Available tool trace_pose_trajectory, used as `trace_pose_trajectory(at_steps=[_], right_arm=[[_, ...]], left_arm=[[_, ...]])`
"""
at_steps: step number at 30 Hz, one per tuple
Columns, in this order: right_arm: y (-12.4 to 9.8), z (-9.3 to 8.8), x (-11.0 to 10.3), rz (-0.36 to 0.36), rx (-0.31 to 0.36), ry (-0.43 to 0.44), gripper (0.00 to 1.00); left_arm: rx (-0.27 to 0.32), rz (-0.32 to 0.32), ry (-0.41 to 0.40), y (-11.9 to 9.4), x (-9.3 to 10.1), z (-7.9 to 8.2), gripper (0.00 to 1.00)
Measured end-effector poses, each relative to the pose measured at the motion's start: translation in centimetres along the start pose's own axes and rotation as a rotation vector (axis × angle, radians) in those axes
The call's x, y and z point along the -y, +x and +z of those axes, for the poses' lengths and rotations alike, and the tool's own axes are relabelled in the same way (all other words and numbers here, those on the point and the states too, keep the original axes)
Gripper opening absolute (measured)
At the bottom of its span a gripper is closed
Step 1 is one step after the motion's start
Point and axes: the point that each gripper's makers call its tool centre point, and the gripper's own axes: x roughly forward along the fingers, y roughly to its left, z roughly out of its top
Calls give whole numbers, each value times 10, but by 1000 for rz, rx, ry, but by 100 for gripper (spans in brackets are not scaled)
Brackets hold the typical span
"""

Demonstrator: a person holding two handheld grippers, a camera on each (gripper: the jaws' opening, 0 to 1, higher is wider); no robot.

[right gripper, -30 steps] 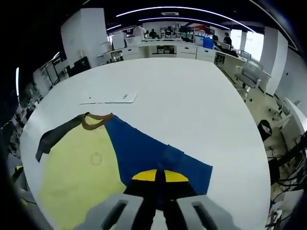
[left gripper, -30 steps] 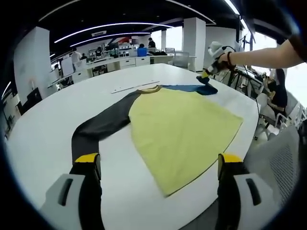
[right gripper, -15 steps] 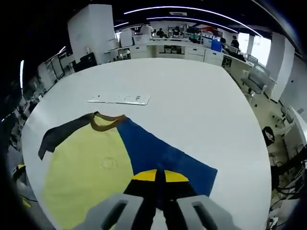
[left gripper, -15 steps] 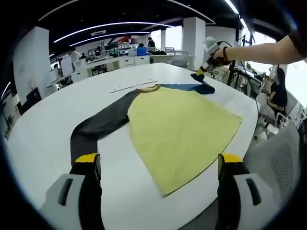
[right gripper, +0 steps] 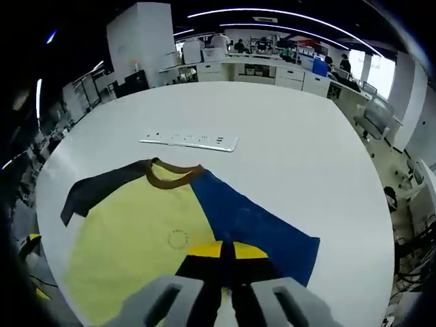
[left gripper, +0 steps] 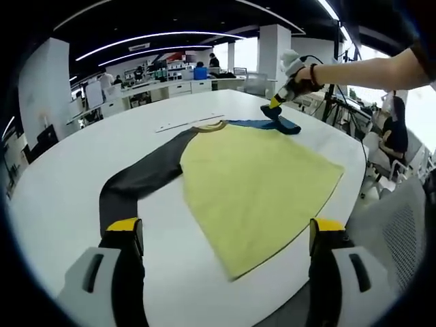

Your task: Fold the garment on the visible template until the final outline fits inside the template.

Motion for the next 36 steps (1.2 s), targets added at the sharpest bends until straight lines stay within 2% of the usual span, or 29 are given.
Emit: trace_pose_trajectory(at_steps=[9,16,36], right_arm=[[3,10,-22,29,4,-13,0],[5,14,-32,20,-5,-58,0],[15,24,-74,77,-6,-68,0]], left_arm=[[-2,0,-1,-1,1,-1,99],[-5,0,-4,-2,0,-3,99],[-8,-14,11,0,1,0,99]])
